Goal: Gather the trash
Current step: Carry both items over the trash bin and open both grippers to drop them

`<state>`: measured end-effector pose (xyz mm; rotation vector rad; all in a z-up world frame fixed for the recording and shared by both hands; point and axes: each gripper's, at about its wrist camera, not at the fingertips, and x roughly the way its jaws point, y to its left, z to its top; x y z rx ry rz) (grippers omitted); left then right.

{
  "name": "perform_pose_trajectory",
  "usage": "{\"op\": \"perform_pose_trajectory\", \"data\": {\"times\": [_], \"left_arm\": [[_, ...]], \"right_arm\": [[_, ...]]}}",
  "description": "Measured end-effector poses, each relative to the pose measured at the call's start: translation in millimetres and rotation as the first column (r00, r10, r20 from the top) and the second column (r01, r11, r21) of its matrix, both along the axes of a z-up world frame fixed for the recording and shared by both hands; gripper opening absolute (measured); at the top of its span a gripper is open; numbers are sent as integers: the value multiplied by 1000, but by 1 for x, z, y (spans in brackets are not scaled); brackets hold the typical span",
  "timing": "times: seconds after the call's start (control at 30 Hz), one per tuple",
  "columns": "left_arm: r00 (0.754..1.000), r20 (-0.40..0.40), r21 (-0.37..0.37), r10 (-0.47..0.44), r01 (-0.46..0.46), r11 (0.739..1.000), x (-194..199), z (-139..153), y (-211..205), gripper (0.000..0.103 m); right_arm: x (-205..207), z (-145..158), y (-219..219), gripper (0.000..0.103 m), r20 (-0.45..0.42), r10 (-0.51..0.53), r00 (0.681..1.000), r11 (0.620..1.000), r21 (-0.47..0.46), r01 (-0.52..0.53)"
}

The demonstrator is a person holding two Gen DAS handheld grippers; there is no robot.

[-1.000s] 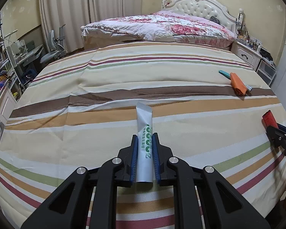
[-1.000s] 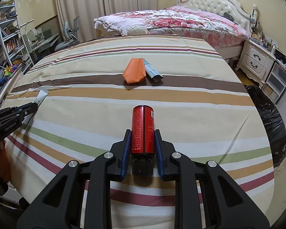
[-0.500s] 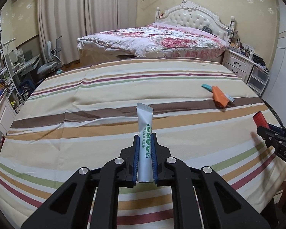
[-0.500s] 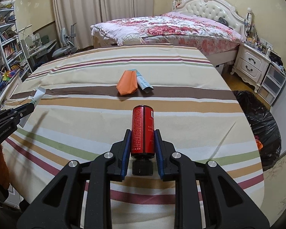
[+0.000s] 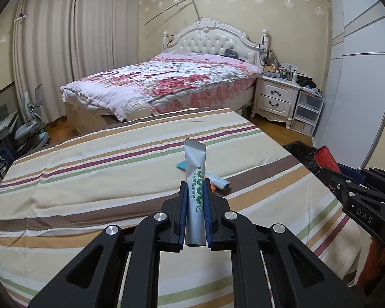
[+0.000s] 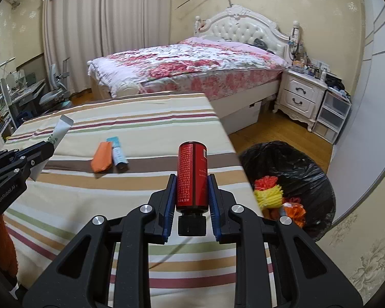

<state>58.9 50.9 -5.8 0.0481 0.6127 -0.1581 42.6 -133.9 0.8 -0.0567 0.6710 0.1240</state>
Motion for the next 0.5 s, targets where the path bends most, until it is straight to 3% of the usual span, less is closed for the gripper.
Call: {"op": "perform_pose_trajectory", "data": {"times": [0.5], "left_arm": [[978, -16, 20, -207, 207, 978, 62, -13, -133, 13]], "right_arm": [[54, -15, -106, 23, 20, -238, 971, 971, -9, 238]]}}
